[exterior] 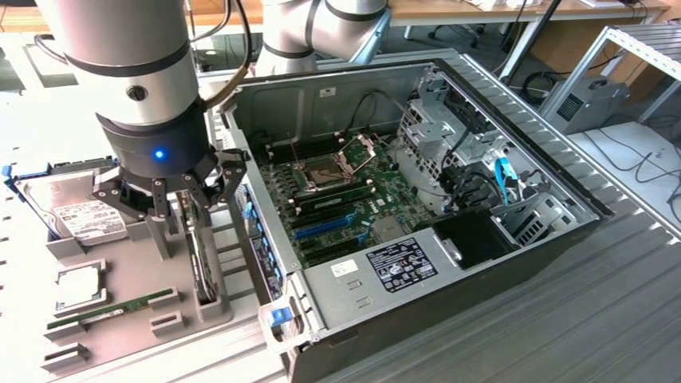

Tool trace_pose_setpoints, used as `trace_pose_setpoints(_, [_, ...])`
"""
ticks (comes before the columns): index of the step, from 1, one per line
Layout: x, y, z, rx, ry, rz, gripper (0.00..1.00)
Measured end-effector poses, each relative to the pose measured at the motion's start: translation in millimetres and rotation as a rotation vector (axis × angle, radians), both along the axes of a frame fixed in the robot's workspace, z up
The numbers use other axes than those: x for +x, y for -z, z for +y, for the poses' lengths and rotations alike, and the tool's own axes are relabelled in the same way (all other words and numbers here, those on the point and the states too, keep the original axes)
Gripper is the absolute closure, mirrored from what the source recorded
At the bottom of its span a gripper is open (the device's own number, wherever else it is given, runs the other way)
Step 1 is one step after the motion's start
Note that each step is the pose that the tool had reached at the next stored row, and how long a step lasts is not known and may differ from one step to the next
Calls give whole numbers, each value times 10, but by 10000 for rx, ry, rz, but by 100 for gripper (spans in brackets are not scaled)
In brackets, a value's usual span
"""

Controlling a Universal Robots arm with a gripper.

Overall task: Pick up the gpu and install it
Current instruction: 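Pick up the gpu and move the gpu toward the slot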

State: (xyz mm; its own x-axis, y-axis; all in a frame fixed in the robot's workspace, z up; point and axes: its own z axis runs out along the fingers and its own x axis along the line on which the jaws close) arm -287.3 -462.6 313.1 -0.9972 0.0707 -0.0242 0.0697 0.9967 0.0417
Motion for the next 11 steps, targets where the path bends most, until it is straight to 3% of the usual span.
trace_pose_setpoints(11, [-3,38,0,0,0,0,58])
